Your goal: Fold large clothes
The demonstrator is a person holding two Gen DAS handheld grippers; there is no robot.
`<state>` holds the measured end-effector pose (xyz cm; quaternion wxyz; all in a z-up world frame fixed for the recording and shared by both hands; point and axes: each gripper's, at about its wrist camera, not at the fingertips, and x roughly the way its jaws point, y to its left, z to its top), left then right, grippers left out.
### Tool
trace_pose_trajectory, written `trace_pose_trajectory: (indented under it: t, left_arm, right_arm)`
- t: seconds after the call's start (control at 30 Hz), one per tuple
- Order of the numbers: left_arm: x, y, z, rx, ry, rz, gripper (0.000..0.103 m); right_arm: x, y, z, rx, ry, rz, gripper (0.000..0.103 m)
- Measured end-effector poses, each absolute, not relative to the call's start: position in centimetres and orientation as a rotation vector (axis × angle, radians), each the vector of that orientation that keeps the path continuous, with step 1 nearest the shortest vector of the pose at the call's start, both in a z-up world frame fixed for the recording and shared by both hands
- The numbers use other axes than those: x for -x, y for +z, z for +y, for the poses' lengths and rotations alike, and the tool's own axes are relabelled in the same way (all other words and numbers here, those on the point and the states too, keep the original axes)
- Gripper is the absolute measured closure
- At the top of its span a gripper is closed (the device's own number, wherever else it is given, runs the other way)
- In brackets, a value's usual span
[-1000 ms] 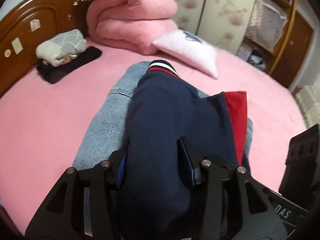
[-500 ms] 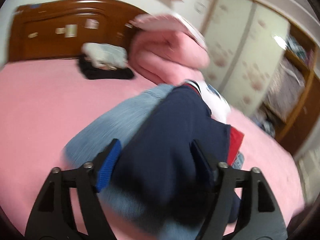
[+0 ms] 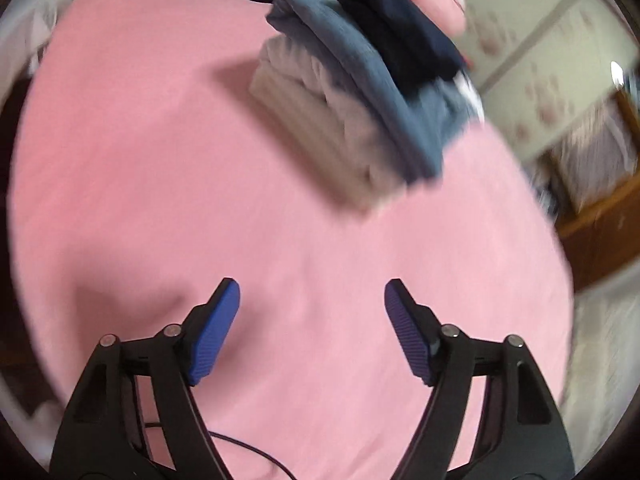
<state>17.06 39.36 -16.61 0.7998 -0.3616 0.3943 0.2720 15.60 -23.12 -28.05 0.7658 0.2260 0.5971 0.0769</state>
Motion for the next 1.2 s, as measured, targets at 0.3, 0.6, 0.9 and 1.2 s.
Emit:
trace_pose_trajectory:
  t: [0.3, 0.6, 0.9, 1.2]
  left_arm:
    - [-11.3, -12.2, 24.9, 0.504, 0.402, 1.157, 0.035]
    - [-8.7, -5.6, 10.4, 0.215, 0.092, 1.236, 0.036]
    - [-7.2, 3.2, 4.9, 0.121, 0.032, 1.081, 0.033]
    - [-2.5, 3.4, 5.2, 0.106, 0.086, 1.098, 0.031]
  right_arm:
    - [-1.6, -21.5, -35.8, -0.255, 0.04, 1.36, 0.0]
    - [4.3, -12.9, -43.6, -0.178, -0.078, 1.312, 0.0]
    - [3.3, -2.9, -43.9, -0.282, -0.007, 1.188, 0.0]
    - [5.6, -1.4, -38.6, -0.059, 0.099, 1.188, 0.0]
